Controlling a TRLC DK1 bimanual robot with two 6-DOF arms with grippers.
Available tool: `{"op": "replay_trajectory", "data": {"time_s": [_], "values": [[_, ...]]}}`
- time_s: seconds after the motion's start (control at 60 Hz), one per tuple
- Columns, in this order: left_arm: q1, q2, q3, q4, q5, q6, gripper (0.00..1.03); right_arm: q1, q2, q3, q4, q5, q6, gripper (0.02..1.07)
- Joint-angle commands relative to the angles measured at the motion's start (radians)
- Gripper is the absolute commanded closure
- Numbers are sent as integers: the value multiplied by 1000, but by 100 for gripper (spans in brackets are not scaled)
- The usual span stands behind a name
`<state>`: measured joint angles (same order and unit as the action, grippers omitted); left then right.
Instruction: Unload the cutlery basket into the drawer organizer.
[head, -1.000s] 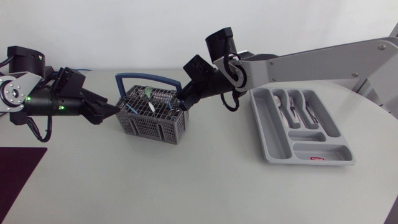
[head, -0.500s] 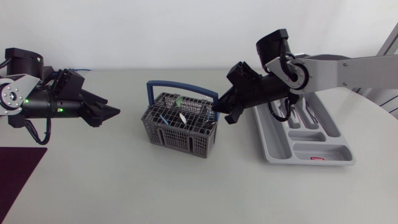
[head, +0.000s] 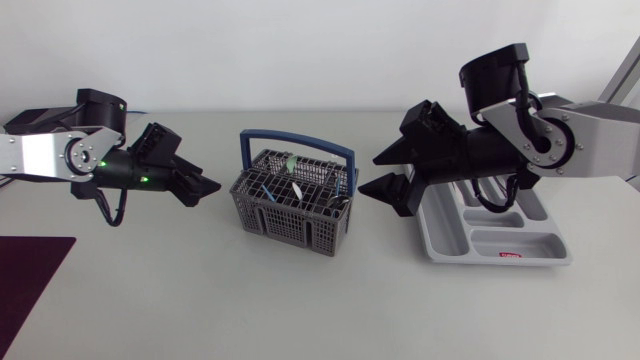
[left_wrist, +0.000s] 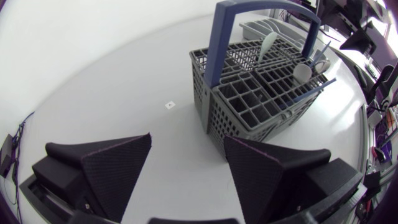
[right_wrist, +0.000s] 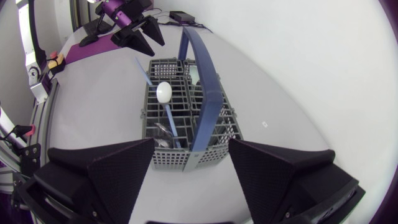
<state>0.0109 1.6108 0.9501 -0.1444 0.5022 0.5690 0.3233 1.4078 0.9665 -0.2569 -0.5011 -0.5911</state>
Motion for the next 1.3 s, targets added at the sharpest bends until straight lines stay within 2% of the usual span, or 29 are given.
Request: {"op": "replay_trajectory", "data": {"time_s": [0.0, 0.167, 0.483, 0.75, 1.283], "values": [[-28, 64, 39, 35, -33, -20, 9, -35, 2, -43, 18, 7, 8, 17], [-65, 138, 53, 105, -93, -23, 9, -66, 94, -61, 105, 73, 33, 17], [-124, 190, 82, 128, -111, -24, 9, -21, 301, -22, 263, 177, 108, 17], [-177, 124, 22, 129, -110, -18, 9, -6, 318, 3, 280, 188, 140, 17], [-131, -157, -220, 118, -103, 26, 9, 141, 189, -78, 260, 216, 160, 17]]}}
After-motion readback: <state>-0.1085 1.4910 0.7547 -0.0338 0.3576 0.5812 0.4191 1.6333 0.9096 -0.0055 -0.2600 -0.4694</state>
